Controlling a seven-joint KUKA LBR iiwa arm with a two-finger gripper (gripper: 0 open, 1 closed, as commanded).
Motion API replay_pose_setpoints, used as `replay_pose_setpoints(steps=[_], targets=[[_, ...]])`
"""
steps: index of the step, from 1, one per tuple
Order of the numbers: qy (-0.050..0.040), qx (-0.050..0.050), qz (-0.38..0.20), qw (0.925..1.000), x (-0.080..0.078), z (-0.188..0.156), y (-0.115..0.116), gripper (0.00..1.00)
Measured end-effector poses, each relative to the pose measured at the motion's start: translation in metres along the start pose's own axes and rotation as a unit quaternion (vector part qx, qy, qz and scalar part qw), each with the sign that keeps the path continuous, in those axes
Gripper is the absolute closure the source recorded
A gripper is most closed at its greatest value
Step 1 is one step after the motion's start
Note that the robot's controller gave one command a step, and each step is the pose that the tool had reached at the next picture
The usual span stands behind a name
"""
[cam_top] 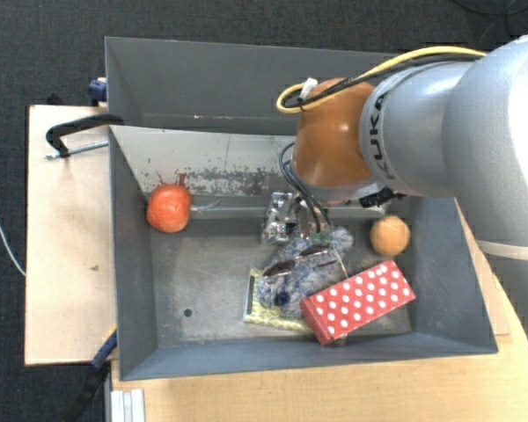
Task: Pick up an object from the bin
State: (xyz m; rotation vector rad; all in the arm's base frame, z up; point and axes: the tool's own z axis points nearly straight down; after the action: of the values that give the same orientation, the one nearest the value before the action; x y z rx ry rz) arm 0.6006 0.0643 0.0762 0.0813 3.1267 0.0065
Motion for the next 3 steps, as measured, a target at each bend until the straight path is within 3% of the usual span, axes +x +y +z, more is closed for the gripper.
replay_pose_setpoints(steps=[1, 2, 3], targets=[[0.0026, 0.001, 0.000, 1.0000, 0.0019, 0.0028, -0.0004, 0.00], [-0.0008, 0.000, 0.000, 1.0000, -0.0004, -0.0001, 0.0000, 1.00], [0.0027, 0.001, 0.000, 1.0000, 0.0020, 0.0028, -0.0005, 0.00]])
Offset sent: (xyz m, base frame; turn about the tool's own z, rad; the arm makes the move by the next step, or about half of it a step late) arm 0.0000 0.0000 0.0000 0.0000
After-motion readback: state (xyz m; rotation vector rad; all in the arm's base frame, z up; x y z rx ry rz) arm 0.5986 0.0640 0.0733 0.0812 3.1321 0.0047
